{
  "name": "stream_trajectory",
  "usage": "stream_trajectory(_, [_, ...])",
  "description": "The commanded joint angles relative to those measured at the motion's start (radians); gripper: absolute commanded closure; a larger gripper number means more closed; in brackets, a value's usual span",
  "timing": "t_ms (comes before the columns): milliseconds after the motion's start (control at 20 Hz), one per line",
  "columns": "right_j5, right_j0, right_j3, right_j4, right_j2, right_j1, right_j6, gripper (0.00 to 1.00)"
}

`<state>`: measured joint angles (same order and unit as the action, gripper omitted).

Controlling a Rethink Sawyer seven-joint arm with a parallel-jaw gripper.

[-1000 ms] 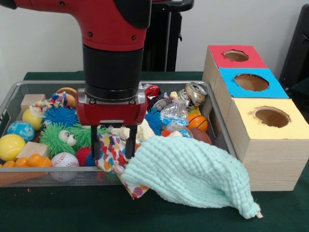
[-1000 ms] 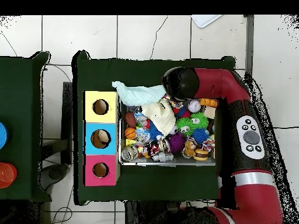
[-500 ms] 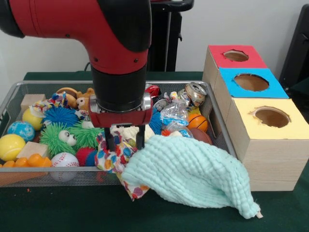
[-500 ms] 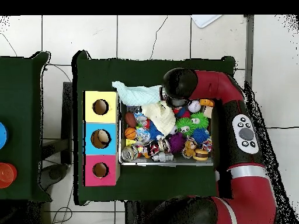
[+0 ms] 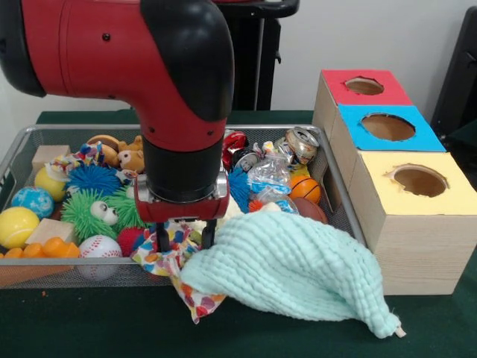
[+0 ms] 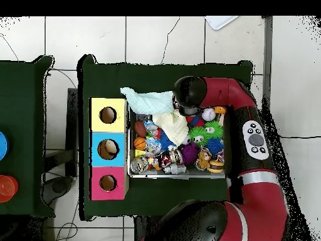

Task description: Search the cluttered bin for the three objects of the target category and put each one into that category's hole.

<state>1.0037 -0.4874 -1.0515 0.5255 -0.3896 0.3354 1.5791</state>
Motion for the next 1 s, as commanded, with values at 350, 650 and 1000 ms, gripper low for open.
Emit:
stream_trajectory(350, [0.019, 0.028, -0.006, 0.101, -0.002, 0.014, -0.189, 1.00])
stream_trajectory(650, [0.071, 0.035, 0.014, 0.075, -0.030, 0.036, -0.211, 1.00])
stream_trajectory(1000, [0.569, 0.043, -0.128, -0.185, -0.060, 0.214, -0.101, 1.00])
